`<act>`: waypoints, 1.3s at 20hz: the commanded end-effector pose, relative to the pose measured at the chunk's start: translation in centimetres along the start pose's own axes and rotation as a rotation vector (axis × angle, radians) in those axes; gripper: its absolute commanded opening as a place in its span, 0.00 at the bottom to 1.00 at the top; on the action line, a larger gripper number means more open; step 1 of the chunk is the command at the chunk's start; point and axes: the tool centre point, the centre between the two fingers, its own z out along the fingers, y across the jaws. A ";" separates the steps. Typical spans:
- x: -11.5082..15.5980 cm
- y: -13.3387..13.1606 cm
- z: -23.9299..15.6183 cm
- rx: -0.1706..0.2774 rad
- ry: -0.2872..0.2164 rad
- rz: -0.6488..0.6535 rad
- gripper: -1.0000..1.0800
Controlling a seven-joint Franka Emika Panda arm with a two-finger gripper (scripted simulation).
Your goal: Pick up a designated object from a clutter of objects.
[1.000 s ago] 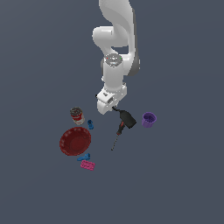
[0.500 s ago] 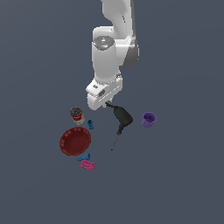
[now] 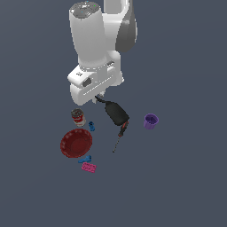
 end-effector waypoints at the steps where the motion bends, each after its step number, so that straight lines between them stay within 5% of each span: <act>1: -0.1 1.4 -2.2 -0.001 -0.001 0.001 0.00; 13: 0.0 6.2 -8.7 -0.004 -0.003 0.003 0.00; 26: 0.2 7.3 -10.1 -0.004 -0.003 0.003 0.00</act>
